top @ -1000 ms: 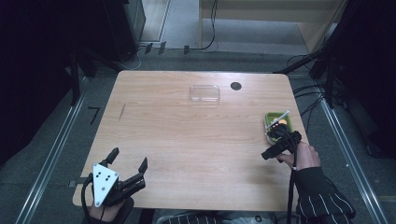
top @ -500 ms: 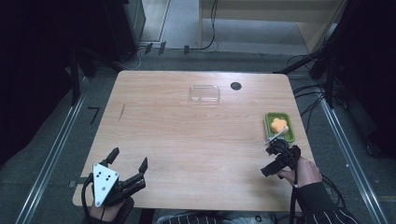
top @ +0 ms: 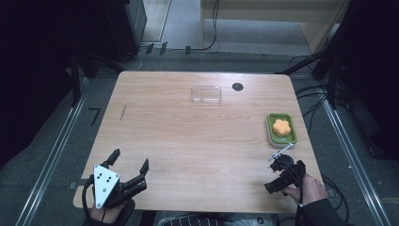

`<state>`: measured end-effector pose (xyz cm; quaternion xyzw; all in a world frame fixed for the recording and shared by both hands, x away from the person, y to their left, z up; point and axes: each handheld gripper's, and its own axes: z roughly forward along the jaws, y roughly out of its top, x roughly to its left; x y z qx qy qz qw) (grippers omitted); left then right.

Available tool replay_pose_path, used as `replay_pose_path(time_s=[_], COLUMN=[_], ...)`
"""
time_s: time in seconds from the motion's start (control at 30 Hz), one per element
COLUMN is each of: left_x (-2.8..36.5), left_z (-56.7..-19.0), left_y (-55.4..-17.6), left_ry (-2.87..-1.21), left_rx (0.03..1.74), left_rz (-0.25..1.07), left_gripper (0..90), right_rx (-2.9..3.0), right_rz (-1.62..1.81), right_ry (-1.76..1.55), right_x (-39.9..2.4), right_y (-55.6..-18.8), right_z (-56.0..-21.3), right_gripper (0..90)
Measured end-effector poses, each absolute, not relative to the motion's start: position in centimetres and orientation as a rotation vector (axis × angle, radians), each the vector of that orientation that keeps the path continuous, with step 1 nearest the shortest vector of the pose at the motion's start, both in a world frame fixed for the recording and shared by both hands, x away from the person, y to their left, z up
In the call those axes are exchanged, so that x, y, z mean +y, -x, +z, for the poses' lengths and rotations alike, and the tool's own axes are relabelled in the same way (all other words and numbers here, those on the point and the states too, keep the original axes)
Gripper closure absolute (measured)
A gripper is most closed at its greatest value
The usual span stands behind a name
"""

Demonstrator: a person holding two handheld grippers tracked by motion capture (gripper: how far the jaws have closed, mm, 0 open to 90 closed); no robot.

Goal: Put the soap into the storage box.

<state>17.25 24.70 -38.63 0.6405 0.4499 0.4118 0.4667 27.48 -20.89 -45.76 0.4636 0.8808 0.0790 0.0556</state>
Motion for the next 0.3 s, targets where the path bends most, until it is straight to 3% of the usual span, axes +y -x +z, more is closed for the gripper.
replay_pose_path(time_s=[0.3], left_x=[24.59], left_z=[-38.63], left_y=[-17.36], left_ry=[-1.580], left_rx=[1.102], left_rz=[1.016], left_gripper=[13.7], right_rx=[2.686], right_rz=[0.244], right_ry=[-1.396], right_x=[-21.09], right_y=[-27.54], right_z=[-46.01], right_gripper=[4.8])
